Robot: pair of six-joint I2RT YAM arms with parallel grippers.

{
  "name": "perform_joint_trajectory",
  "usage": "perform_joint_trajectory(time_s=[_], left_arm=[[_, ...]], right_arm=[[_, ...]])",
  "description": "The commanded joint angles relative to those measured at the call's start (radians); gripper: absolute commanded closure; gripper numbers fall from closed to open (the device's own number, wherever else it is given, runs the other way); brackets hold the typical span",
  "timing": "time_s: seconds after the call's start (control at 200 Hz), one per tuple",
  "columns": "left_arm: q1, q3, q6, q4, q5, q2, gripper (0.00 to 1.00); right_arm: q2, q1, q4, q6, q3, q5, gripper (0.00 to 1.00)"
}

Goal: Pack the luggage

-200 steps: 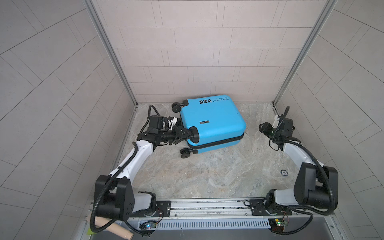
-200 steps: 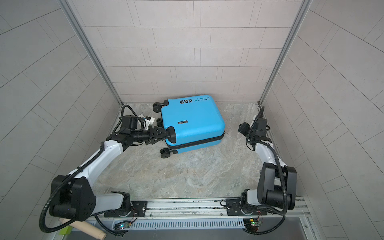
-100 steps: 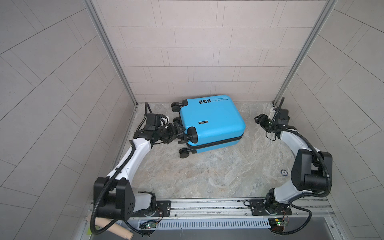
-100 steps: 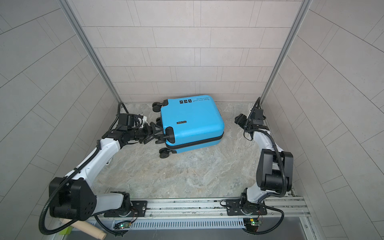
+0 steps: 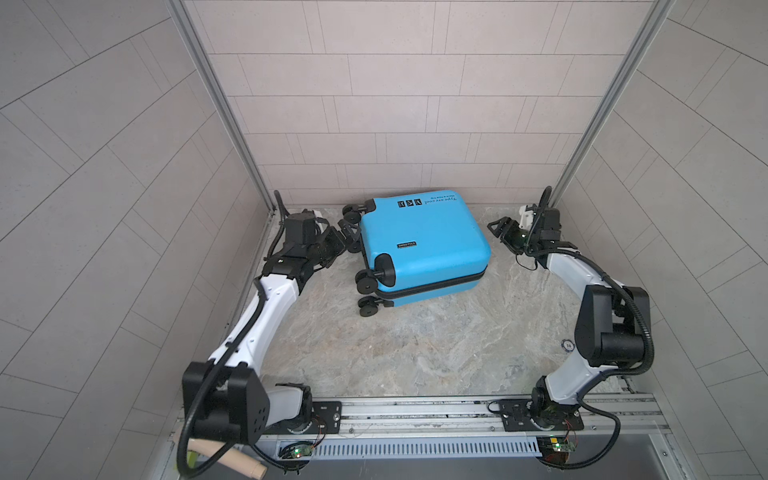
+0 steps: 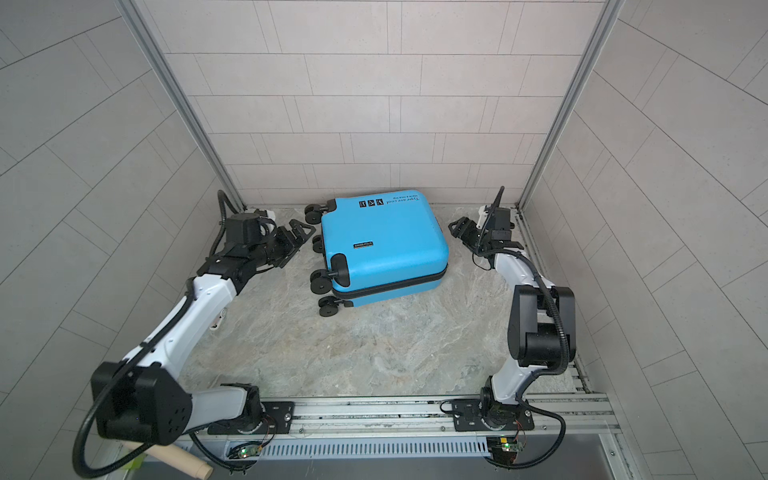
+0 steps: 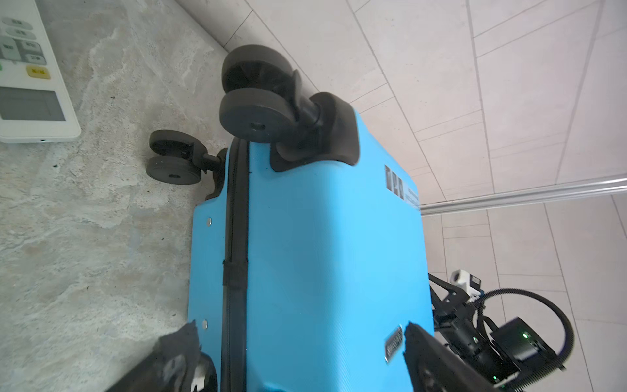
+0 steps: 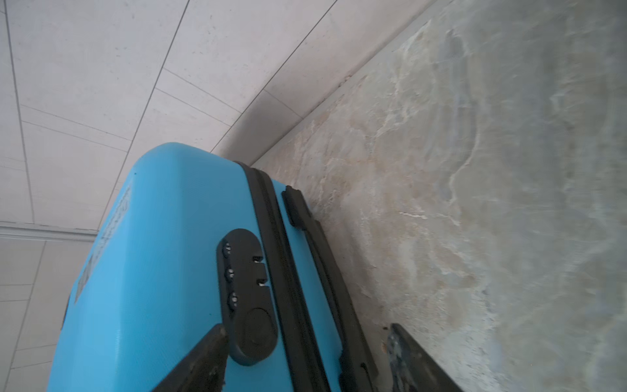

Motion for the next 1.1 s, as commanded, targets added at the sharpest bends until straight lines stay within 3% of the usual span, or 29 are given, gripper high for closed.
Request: perform_joint_trajectory(time_s=[0.0,0.04,0.06,0.08,0.485,0.921,1.096], left_arm=[[-0.017,0.033,-0.036,0.169,-0.015,0.082,0.00],[-0.031,0.056,-0.033,0.193,-0.002,0.119,0.01],[-0.039,0.071,-0.031,0.201,0.004,0.135,0.01],[-0.047,0.085,-0.027,0.204,0.008,0.155,0.01],[-0.149,0.275,0.019,0.238,0.073,0.381,0.01],[-0.214,0.603,0.074,0.110,0.165,0.638,0.03],[-0.226,0.710,0.004,0.192,0.161,0.760,0.02]], right_arm=[[0.012,0.030,0.079,0.061,-0.002,-0.048,0.22],[0.013,0.039,0.092,0.068,-0.010,-0.055,0.21],[0.013,0.043,0.096,0.071,-0.014,-0.058,0.03],[0.012,0.046,0.099,0.073,-0.019,-0.060,0.01],[-0.178,0.120,0.126,0.097,-0.224,-0.062,0.01],[-0.521,0.390,0.005,0.129,-0.456,0.107,0.01],[-0.703,0.492,-0.122,0.137,-0.525,0.220,0.02]])
